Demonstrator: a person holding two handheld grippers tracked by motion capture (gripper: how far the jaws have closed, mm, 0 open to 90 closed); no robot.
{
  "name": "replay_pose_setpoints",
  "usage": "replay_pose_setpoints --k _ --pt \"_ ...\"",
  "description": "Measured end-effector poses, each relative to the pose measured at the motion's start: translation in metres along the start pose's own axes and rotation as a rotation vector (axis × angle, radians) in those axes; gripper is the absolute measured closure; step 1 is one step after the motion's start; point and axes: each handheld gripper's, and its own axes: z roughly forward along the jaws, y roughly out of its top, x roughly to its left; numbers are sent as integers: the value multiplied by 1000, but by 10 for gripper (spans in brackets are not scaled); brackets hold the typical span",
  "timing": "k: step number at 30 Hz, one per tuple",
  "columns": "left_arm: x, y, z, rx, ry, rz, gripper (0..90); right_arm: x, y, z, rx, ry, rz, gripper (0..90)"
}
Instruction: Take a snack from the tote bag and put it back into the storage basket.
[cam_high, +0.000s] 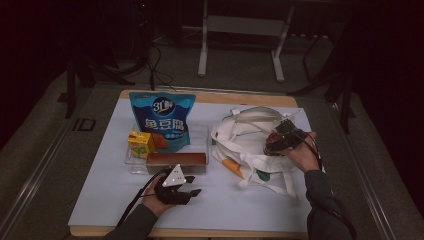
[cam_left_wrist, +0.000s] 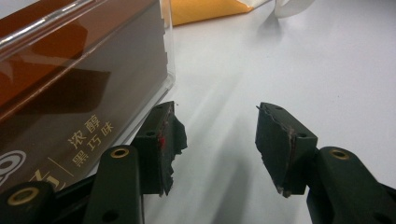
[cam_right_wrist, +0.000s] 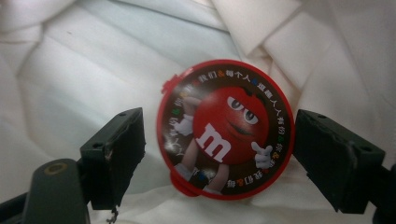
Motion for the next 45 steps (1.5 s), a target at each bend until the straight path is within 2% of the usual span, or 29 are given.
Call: replay_pose_setpoints --k 4,10,17,22,31,36,39,45 --pt "0 0 0 -1 -1 -5 479 -2 0 5 17 3 12 200" --pt "0 0 0 -1 -1 -3 478 -6 0 7 30 42 46 237" --pt "0 0 0 1 -1 -2 478 -4 0 14 62 25 23 239" --pt "0 0 0 1 1 -1 479 -3 -1 14 59 29 24 247" --pt "0 0 0 1 1 -2 479 -1 -1 10 27 31 -12 258" --pt "0 0 0 1 1 -1 479 0 0 9 23 15 -14 258" --pt "0 0 0 2 0 -1 479 -1 0 7 14 24 -2 258" --pt "0 0 0 2 1 0 479 -1 1 2 -2 38 -8 258"
